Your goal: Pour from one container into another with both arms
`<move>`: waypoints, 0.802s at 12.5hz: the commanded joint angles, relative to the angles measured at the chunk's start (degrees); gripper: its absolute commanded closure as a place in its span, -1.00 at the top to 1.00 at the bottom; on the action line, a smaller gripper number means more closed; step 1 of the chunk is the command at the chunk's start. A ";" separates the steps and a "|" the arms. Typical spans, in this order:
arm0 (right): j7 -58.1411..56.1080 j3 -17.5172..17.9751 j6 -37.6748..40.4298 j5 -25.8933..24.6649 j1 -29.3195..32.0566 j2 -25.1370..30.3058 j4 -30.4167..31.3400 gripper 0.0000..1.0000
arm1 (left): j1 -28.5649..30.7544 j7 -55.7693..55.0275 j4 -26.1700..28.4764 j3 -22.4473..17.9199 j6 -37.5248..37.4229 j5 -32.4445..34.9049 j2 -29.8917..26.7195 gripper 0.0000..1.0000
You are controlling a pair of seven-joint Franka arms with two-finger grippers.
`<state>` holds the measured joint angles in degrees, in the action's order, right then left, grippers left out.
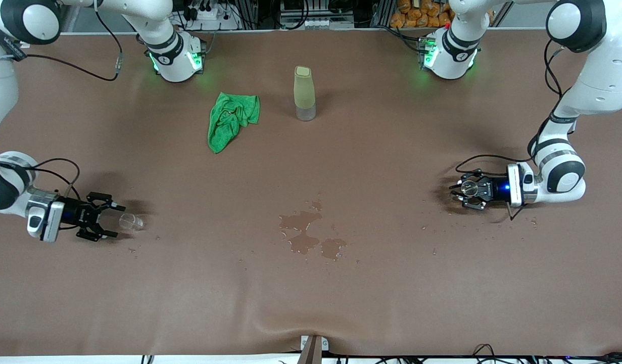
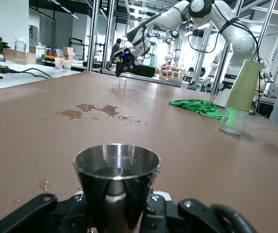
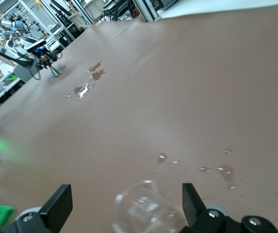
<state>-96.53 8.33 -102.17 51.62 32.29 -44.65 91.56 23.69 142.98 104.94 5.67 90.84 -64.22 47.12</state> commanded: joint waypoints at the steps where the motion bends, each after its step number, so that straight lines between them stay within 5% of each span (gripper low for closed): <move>1: 11.23 0.72 5.21 -5.63 0.84 4.73 -1.10 1.00 | 0.66 -1.74 -0.18 0.31 -1.19 1.46 -0.71 0.40; 3: 22.29 0.98 9.78 -10.82 0.23 9.72 -3.30 1.00 | 0.66 -1.83 -0.18 0.40 -1.28 1.46 -0.63 0.92; 10: 68.71 1.34 20.86 -14.79 -7.41 25.12 -5.77 1.00 | 1.80 -1.91 -0.18 0.31 -1.28 1.37 -0.36 1.00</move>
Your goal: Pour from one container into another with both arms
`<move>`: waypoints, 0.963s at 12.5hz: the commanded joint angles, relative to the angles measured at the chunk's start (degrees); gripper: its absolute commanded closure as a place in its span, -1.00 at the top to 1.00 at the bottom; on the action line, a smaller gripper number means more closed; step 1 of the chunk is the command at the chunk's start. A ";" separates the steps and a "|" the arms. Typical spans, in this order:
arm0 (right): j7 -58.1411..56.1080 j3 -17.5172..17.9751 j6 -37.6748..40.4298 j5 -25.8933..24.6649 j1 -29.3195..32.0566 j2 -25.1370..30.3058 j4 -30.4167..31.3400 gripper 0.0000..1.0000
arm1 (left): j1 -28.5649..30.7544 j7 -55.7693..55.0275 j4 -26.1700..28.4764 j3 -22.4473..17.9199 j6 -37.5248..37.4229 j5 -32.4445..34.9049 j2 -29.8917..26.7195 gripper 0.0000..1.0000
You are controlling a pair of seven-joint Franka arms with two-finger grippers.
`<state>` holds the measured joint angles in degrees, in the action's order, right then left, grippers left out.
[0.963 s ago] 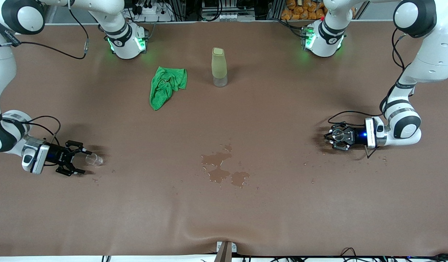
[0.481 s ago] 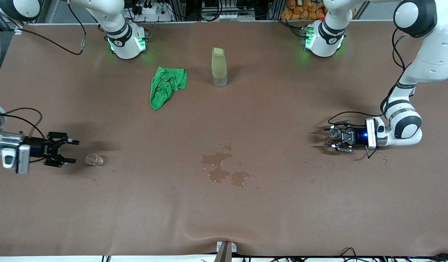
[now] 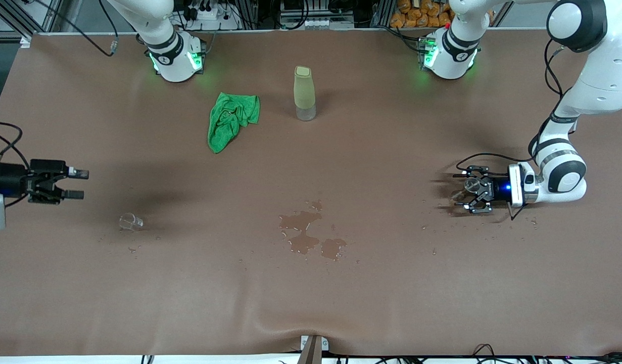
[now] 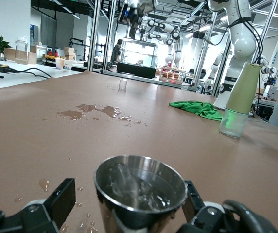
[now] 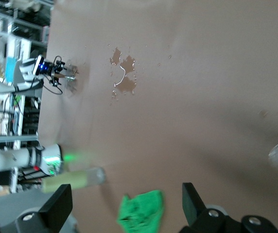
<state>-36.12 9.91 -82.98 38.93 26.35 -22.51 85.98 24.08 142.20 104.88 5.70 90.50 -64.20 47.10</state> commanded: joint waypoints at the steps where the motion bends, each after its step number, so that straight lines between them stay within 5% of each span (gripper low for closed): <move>1: 12.43 -0.16 3.08 -4.36 -2.52 4.30 -0.98 1.00 | 1.84 -1.31 -0.12 0.27 -0.94 1.45 -0.35 1.00; 3: 21.84 -0.16 8.26 -10.33 -5.16 7.37 -2.13 1.00 | 3.77 -1.48 -0.12 0.27 -0.94 2.75 -0.43 1.00; 7: 23.46 0.11 8.72 -24.66 -8.68 12.92 -1.69 1.00 | 8.17 -5.17 -0.47 0.19 -0.94 7.41 -1.05 1.00; 12: 23.29 0.11 1.97 -29.17 -9.74 15.91 -1.34 1.00 | 9.32 -13.16 -3.10 -1.31 -0.85 12.34 -3.68 1.00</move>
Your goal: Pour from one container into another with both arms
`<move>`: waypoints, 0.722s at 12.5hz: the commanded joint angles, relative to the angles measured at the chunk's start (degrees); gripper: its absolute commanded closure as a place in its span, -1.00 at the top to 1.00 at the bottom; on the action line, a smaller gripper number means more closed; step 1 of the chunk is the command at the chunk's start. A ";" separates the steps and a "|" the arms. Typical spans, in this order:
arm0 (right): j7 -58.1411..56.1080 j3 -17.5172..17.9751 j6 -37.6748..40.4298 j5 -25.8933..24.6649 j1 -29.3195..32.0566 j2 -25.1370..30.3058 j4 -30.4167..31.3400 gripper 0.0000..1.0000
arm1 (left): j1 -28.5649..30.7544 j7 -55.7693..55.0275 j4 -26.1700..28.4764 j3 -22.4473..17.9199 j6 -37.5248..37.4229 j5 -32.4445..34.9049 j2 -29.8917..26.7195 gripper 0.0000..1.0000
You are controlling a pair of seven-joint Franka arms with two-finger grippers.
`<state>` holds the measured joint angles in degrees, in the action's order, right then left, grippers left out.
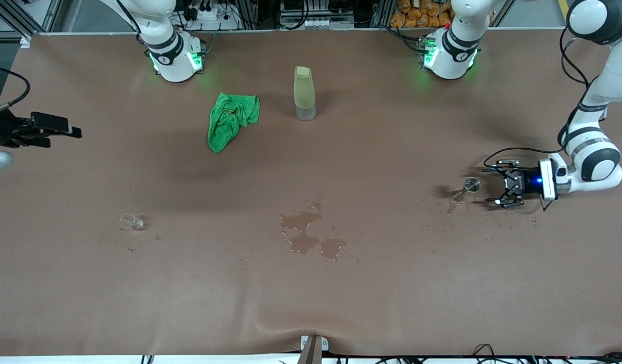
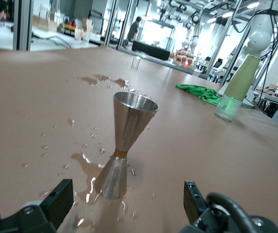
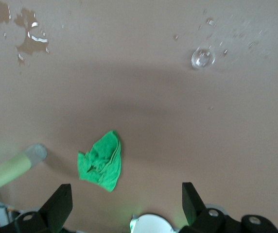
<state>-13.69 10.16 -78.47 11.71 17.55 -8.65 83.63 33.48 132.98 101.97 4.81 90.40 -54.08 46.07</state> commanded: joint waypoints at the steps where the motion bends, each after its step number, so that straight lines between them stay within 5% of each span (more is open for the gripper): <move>1: 0.86 -0.14 -3.96 -2.91 -1.11 2.41 1.35 1.00 | 0.62 -5.35 -0.28 -0.59 -0.76 2.31 -3.44 1.00; 3: 0.86 -0.14 -9.04 -6.85 -2.60 4.59 4.76 1.00 | 1.15 -9.47 -0.19 -1.73 -0.84 3.88 -6.86 1.00; 7: 0.68 -0.14 -24.60 -7.58 -2.78 13.38 21.01 1.00 | 1.07 -23.27 -0.19 -1.83 -0.76 7.76 -14.59 1.00; 9: 0.69 0.04 -25.86 -7.58 -3.22 14.71 22.89 1.00 | 1.07 -29.32 -0.19 -1.91 -0.84 8.55 -18.37 1.00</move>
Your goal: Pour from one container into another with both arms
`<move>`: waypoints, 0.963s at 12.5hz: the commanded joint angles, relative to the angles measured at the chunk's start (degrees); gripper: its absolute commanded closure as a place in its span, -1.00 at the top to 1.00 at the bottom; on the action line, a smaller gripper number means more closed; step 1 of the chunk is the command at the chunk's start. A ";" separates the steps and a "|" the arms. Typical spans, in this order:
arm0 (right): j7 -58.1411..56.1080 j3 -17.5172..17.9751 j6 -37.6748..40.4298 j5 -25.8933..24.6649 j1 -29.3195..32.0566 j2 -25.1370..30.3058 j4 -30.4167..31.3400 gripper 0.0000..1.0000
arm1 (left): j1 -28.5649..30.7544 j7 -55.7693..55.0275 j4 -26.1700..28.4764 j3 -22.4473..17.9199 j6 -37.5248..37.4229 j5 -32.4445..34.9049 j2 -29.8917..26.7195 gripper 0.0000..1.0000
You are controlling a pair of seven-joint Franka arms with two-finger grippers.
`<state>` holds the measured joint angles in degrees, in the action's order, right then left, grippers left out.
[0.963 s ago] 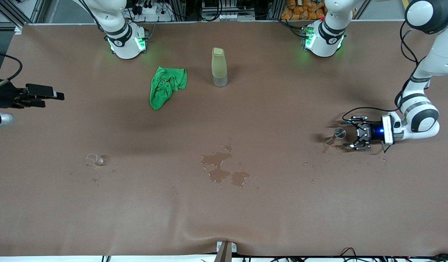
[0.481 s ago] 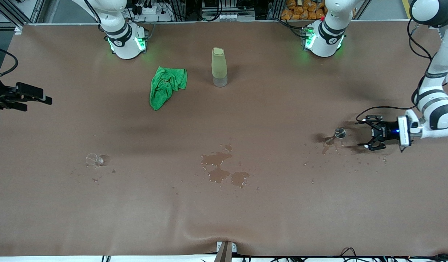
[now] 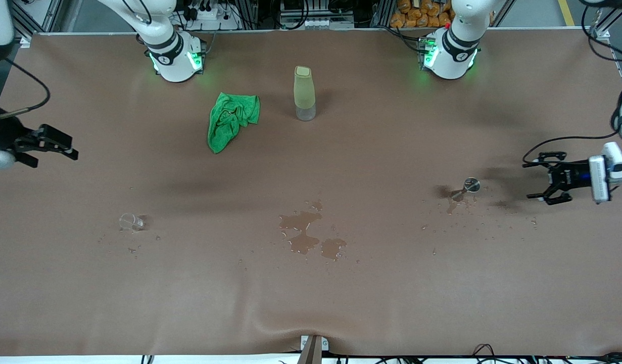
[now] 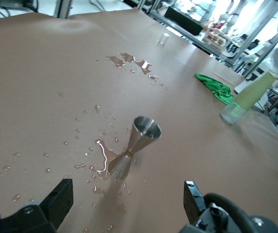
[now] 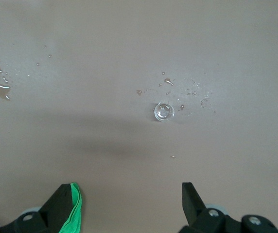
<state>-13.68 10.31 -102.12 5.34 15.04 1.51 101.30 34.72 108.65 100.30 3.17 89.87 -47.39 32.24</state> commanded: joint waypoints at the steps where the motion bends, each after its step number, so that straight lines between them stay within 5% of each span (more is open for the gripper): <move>1: 0.85 0.14 -2.03 -1.30 -1.33 4.91 4.88 1.00 | -0.35 -9.90 1.39 -0.18 -0.22 3.61 -7.08 1.00; 6: 0.67 -0.20 2.36 -2.35 -0.11 0.97 -6.27 1.00 | -2.10 -33.98 1.21 1.75 -0.22 9.23 -20.17 1.00; 12: 0.85 -0.20 2.63 -1.66 -0.54 0.34 -7.52 1.00 | -14.13 -63.52 0.95 0.70 5.74 19.95 -32.84 1.00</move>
<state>-13.70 9.75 -100.64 4.46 14.77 2.58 95.50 23.98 50.82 99.63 4.92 92.62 -30.87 2.25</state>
